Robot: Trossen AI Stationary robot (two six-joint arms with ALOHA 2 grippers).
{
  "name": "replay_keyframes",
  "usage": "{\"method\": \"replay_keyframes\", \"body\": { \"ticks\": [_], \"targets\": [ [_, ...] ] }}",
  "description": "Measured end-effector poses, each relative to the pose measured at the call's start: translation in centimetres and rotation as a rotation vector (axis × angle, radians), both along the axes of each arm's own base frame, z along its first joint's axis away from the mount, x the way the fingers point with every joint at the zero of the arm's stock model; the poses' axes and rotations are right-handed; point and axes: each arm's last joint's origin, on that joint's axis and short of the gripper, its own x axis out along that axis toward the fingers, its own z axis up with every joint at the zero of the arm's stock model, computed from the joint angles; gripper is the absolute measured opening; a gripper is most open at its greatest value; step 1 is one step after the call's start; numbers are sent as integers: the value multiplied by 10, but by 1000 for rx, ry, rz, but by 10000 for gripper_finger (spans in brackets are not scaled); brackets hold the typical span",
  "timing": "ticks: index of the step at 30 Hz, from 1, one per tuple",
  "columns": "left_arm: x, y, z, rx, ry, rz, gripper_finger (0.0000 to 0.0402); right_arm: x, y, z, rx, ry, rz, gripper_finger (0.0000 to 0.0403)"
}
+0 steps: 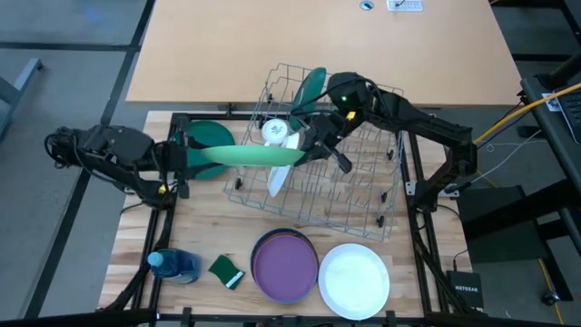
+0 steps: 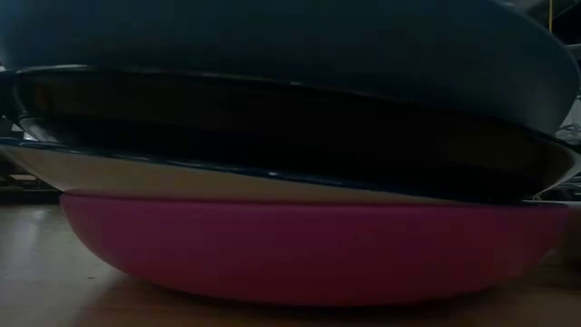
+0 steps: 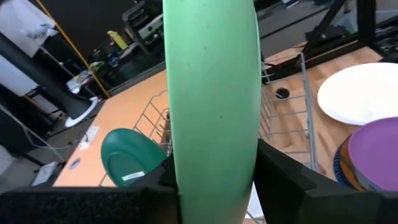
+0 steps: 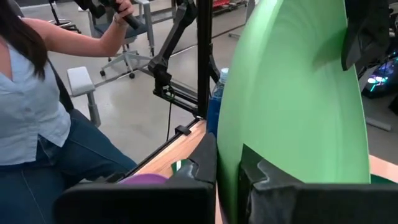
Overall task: Sort dishes
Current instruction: Put the green plate in the dish rack
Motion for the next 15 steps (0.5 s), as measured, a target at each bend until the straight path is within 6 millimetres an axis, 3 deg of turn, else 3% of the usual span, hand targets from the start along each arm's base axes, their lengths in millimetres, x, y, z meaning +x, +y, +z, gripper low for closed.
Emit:
{"method": "replay_keyframes", "body": {
  "ticks": [4, 15],
  "targets": [
    [3, 2, -1, 9, 4, 30, 136, -1, 0, -2, 5, 25, 3, 13],
    [0, 14, 3, -6, -35, 177, 206, -4, 1, -8, 55, 112, 12, 13]
  ]
}}
